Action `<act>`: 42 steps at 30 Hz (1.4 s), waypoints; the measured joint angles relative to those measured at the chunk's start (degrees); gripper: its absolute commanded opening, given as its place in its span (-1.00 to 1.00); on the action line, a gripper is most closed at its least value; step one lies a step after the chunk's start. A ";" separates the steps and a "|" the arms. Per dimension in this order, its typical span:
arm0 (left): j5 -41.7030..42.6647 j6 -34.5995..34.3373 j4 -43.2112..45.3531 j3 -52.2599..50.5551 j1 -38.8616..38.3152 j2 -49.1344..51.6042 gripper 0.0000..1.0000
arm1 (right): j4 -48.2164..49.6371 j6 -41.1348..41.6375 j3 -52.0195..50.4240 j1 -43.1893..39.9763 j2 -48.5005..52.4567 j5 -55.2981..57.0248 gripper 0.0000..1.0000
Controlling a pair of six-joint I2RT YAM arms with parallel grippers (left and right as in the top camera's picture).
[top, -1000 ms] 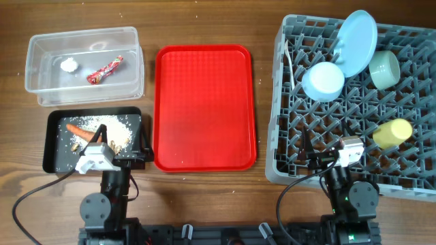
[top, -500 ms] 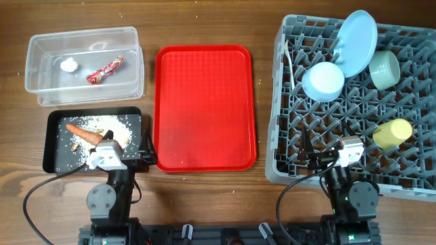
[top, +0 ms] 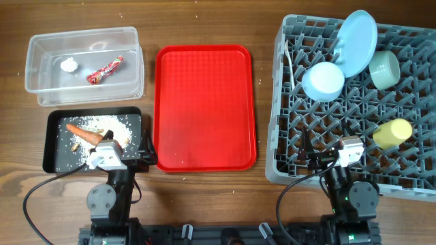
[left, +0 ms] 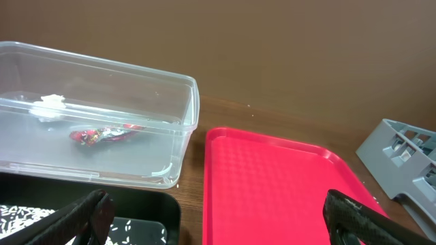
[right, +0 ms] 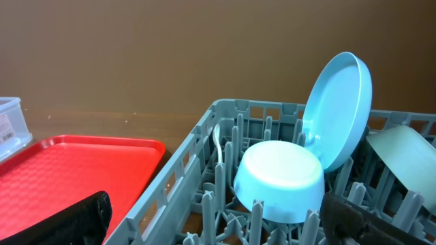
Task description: Sort waste into correct bins and load items into the dishwasher rack
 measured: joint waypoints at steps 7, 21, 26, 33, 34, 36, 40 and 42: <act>0.00 0.00 0.00 0.00 0.00 0.00 1.00 | 0.00 0.00 0.02 0.00 0.00 0.00 0.99; 0.00 0.00 0.00 0.00 0.00 0.00 1.00 | 0.00 0.00 0.00 0.00 0.00 0.00 0.99; 0.00 0.00 0.00 0.00 0.00 0.00 1.00 | 0.00 0.00 0.00 0.00 0.00 -0.02 0.99; 0.00 0.00 0.00 -0.02 0.00 0.00 1.00 | 0.00 -0.02 0.00 0.00 0.00 0.00 0.99; 0.00 0.00 0.00 -0.02 0.00 0.00 1.00 | 0.00 0.00 0.00 0.00 0.00 -0.02 0.99; 0.00 0.00 0.00 0.00 0.00 0.00 1.00 | 0.00 0.00 0.00 0.00 0.00 0.00 0.99; 0.00 0.00 0.00 0.00 0.00 0.00 1.00 | 0.00 0.00 0.00 0.00 0.00 0.00 0.99; 0.00 0.00 0.00 0.00 0.00 0.00 1.00 | 0.00 -0.02 0.00 0.00 0.00 0.00 0.99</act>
